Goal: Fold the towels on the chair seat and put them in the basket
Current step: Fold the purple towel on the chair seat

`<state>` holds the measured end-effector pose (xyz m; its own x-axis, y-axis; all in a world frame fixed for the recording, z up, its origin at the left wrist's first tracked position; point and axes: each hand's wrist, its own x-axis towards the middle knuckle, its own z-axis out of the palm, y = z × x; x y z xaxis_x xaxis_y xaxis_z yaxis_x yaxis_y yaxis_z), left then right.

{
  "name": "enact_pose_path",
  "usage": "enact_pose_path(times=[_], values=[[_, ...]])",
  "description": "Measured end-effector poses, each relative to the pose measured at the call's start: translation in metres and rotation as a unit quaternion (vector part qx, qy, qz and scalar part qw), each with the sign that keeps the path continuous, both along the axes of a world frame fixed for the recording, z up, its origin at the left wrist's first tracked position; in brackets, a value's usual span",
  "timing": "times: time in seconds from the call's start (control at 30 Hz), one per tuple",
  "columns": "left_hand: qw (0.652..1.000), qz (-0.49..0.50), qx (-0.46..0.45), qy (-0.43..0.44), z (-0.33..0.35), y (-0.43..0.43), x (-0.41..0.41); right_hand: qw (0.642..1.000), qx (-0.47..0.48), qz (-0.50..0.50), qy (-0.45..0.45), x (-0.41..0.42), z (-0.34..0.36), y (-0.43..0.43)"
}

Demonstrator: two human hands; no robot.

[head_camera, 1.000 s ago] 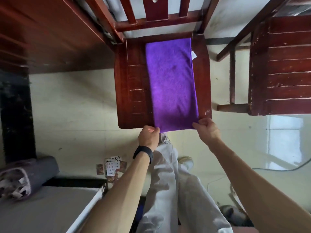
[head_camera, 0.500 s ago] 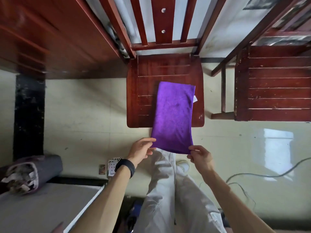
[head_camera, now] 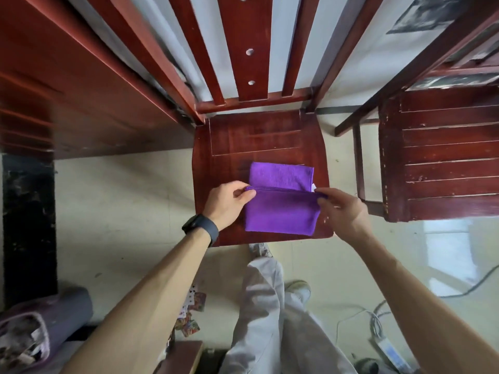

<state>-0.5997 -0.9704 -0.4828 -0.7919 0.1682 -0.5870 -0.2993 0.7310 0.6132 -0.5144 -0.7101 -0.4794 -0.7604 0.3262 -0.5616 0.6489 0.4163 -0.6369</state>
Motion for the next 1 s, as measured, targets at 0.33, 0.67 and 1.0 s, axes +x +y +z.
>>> enact_pose_path(times=[0.33, 0.67, 1.0], values=[[0.998, 0.031, -0.038, 0.025, -0.083, 0.028, -0.056, 0.988, 0.017, -0.150, -0.042, -0.060, -0.069, 0.000], [0.991, -0.011, -0.107, 0.076, -0.103, 0.034, -0.052, 0.988, 0.039, -0.150, -0.025, -0.070, -0.093, -0.008], [0.960, -0.036, -0.162, 0.224, -0.102, 0.035, -0.037, 0.967, 0.224, -0.070, 0.100, -0.045, -0.098, -0.039]])
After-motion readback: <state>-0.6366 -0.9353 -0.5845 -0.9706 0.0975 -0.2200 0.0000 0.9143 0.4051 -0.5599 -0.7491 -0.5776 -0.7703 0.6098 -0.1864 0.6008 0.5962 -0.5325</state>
